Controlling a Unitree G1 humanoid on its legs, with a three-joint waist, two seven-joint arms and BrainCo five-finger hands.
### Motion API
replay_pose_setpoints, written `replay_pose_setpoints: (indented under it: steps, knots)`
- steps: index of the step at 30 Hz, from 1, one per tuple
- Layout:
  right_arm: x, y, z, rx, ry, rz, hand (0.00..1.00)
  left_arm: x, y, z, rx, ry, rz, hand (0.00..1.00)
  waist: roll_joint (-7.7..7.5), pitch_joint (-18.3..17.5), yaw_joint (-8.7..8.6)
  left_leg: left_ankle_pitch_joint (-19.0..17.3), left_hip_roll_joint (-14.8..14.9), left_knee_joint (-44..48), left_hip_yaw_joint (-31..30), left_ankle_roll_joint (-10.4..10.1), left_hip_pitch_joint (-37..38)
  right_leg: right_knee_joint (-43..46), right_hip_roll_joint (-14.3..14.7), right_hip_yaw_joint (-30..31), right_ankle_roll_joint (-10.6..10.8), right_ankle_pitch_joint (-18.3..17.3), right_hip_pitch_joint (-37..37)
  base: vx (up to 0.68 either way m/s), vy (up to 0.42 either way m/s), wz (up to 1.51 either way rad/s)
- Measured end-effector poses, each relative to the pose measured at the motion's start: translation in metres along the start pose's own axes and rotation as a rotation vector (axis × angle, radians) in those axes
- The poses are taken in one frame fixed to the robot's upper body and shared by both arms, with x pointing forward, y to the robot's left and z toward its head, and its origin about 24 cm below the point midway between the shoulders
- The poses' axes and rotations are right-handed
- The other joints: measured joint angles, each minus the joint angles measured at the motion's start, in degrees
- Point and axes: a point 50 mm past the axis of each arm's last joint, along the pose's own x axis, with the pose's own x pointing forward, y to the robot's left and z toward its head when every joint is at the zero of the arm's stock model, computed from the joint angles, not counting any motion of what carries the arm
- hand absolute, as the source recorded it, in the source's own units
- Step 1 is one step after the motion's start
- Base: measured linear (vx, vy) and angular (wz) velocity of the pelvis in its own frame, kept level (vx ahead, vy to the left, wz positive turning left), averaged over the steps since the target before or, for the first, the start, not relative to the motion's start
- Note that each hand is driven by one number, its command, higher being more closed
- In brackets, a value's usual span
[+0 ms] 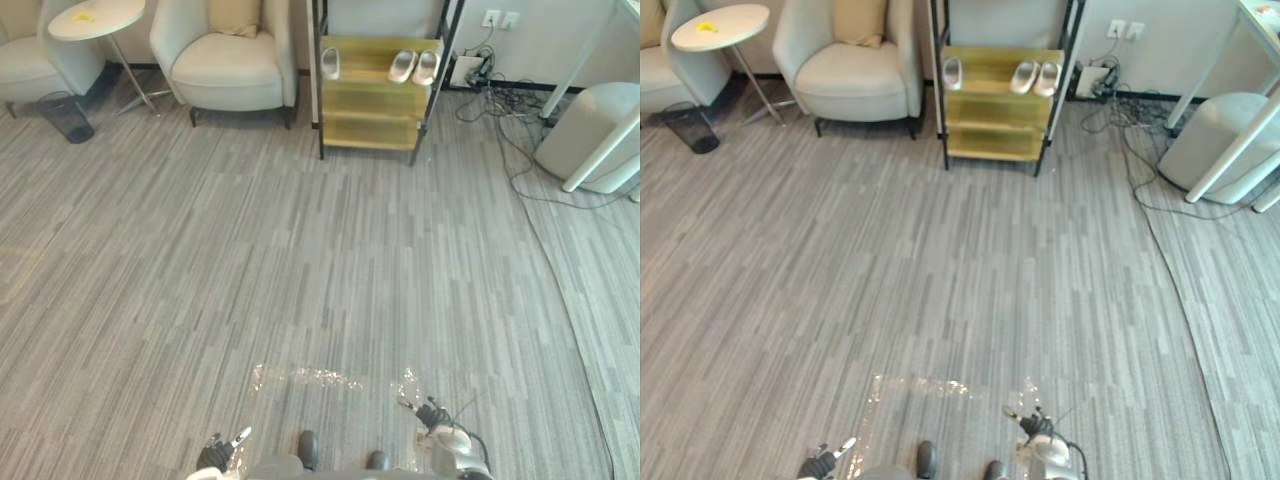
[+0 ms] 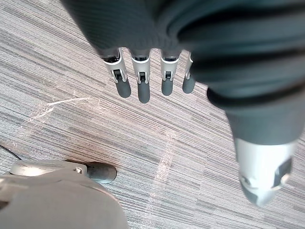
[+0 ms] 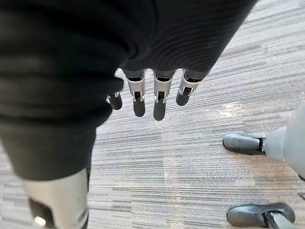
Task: Organize the slippers on the shoe rack
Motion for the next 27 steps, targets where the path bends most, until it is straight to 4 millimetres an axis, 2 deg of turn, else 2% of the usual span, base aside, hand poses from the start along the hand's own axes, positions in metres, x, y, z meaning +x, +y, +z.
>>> replay_pose_setpoints:
  steps: [16, 27]
  knots:
    - [0.0, 0.001, -0.001, -0.012, 0.002, 0.006, 0.0, 0.001, -0.001, 0.003, 0.008, -0.008, -0.006, 0.0, -0.07, 0.41, 0.55, 0.27, -1.05, -0.11, -0.6, 0.42, 0.96, -0.3, -0.88, -1.93, -0.05, -0.05, 1.42, -0.02, -0.002, 0.02]
    - [0.0, 0.003, 0.002, -0.015, -0.002, 0.008, 0.0, 0.003, -0.002, 0.011, 0.03, -0.028, -0.012, 0.0, -1.04, 1.12, 0.68, 0.33, -1.3, -0.48, -1.48, 0.57, 0.49, -1.23, -0.92, -3.19, -0.12, -0.07, 1.75, 0.0, -0.008, 0.05]
